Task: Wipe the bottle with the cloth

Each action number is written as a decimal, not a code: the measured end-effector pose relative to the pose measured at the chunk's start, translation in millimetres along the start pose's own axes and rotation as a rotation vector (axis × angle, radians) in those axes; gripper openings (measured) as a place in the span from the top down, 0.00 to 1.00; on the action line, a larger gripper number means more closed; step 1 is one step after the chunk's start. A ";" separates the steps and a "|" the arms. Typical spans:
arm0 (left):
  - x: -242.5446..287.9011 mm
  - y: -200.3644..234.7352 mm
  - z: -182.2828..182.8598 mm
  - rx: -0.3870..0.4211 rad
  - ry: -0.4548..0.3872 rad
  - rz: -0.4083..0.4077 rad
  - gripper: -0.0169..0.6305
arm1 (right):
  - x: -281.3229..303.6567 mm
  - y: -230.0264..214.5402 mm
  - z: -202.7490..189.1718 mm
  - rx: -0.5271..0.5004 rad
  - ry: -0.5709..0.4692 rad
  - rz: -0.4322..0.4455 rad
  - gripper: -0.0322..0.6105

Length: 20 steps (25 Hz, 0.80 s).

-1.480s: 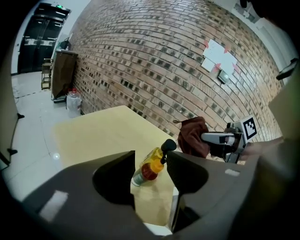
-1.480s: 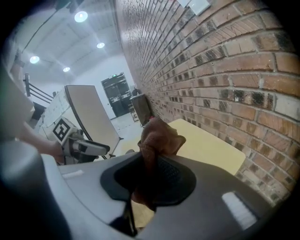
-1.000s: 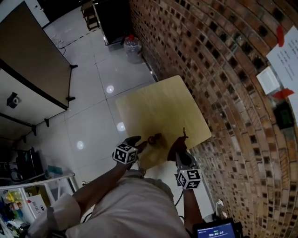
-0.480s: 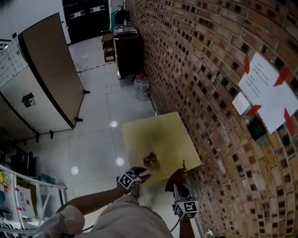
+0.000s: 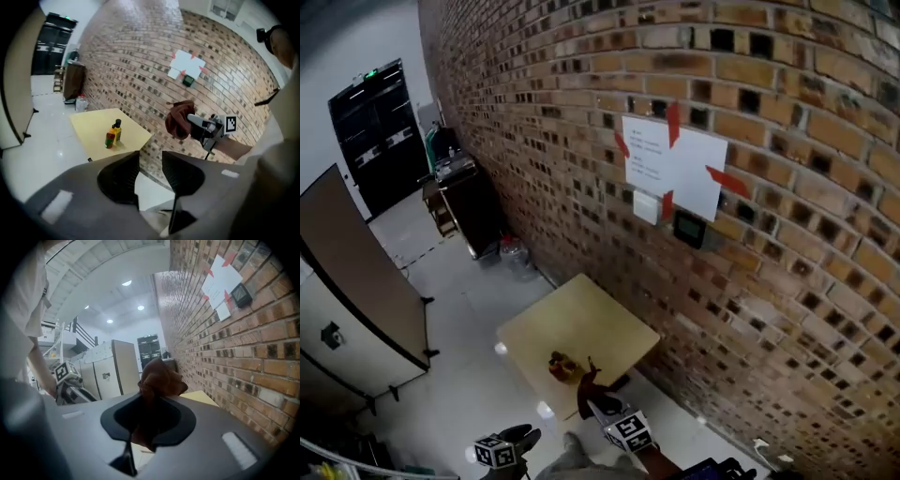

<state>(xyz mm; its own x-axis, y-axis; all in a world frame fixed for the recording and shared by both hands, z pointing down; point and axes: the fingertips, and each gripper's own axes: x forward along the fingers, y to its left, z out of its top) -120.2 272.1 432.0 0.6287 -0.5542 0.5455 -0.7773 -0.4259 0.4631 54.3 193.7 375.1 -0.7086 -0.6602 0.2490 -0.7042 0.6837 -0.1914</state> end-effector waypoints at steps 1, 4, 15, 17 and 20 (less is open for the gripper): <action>-4.8 -7.7 1.9 -0.007 -0.054 0.019 0.73 | -9.1 1.4 5.0 0.001 -0.023 -0.011 0.84; 5.9 -11.6 21.0 0.041 -0.173 0.072 0.73 | -19.2 -2.1 11.6 0.005 -0.058 -0.035 0.85; 29.3 -15.6 105.0 0.208 -0.295 0.025 0.73 | -5.4 21.4 18.9 -0.009 -0.010 -0.036 0.85; 19.2 -9.7 101.9 0.253 -0.281 0.029 0.73 | -0.3 24.7 18.6 -0.004 -0.021 -0.056 0.85; 3.3 11.3 93.5 0.263 -0.262 0.047 0.73 | 7.5 31.1 20.3 -0.010 -0.030 -0.083 0.85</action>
<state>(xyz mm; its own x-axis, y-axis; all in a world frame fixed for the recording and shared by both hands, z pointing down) -129.2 198.6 373.7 0.5912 -0.7274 0.3483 -0.8062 -0.5459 0.2283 26.1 203.7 351.8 -0.6493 -0.7234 0.2347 -0.7599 0.6296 -0.1617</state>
